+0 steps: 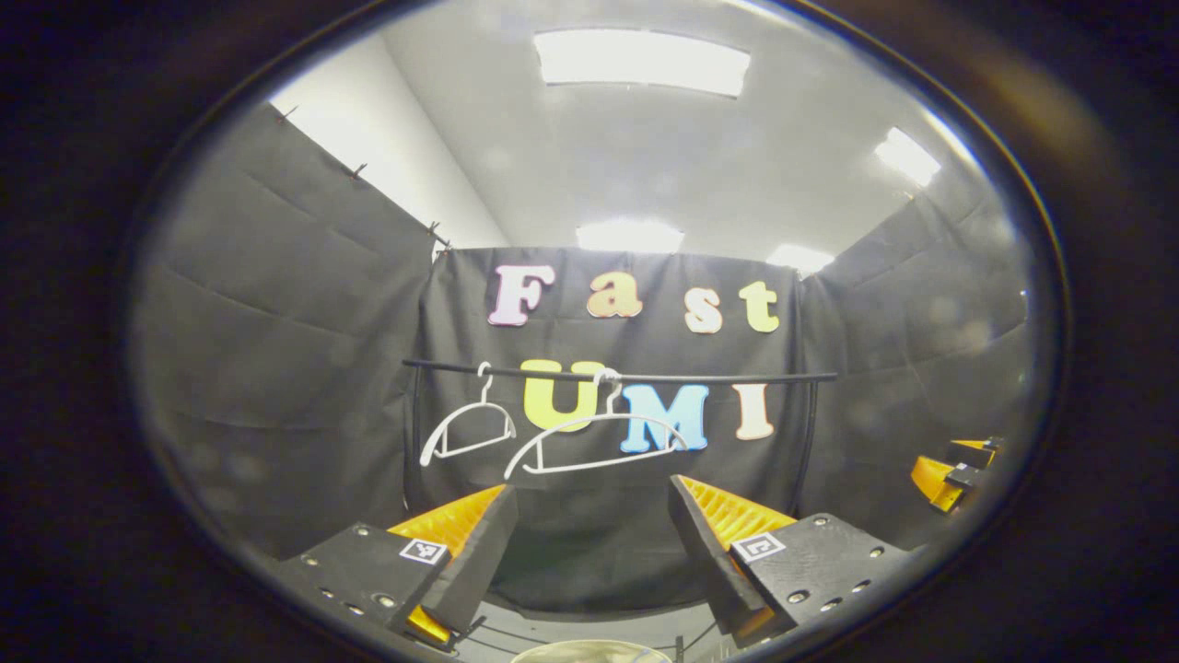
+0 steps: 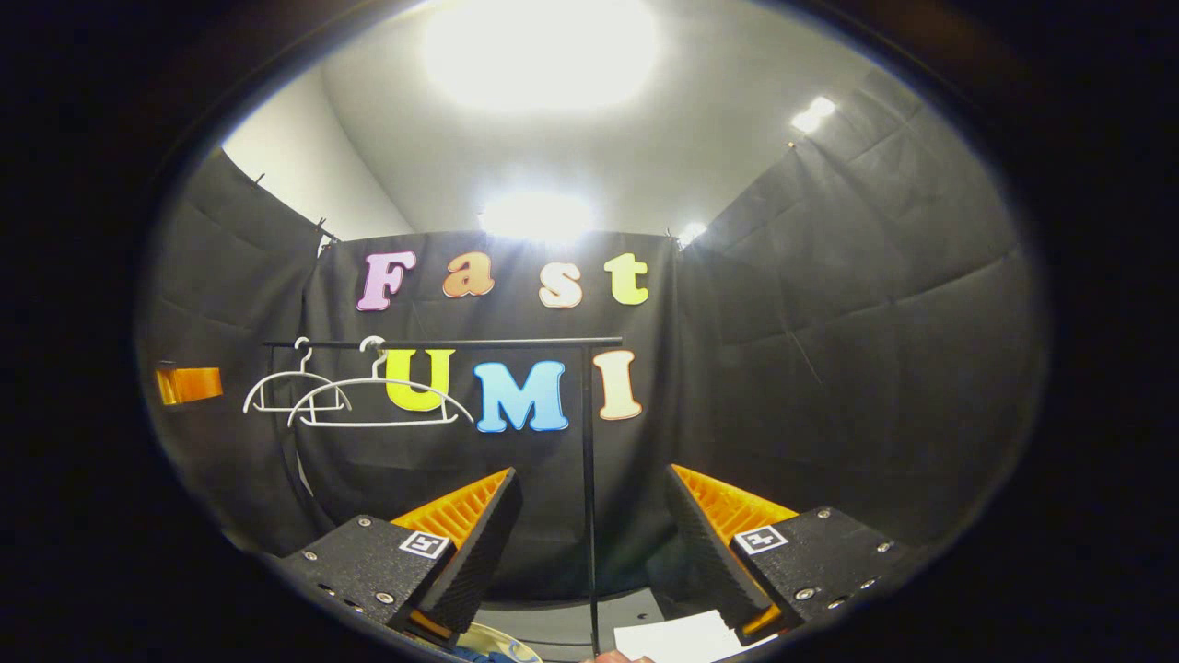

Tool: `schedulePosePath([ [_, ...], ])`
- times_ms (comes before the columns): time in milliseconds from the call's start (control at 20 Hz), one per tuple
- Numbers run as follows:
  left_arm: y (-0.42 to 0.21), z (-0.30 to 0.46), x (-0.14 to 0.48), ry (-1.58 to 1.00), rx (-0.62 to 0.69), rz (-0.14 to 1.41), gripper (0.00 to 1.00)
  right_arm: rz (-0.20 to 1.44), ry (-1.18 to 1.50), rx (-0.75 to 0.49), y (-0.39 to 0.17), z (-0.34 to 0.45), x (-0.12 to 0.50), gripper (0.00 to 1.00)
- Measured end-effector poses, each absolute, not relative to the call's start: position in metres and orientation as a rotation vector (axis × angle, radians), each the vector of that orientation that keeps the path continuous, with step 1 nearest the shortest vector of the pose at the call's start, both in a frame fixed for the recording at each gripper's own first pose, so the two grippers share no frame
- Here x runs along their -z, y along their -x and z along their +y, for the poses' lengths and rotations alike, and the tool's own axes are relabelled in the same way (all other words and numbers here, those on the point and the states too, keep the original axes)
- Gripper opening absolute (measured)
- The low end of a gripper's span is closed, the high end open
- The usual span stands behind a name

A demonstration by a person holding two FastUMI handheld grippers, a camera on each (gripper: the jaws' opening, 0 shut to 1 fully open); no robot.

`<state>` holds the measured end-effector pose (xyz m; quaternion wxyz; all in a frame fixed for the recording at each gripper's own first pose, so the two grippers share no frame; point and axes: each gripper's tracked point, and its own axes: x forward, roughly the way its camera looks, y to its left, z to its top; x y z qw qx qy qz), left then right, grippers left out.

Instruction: Grasp the clothes on the hanger with both hands and then place them into the laundry hamper below.

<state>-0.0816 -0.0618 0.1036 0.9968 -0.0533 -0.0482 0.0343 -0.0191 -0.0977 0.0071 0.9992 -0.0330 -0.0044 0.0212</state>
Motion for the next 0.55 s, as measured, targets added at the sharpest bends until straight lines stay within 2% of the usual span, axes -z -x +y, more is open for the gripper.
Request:
schedulePosePath([
  [550,0.069,-0.041,-0.041,0.103,-0.076,-0.069,0.96,-0.009,0.031,0.011,0.023,-0.086,0.002,0.96],
])
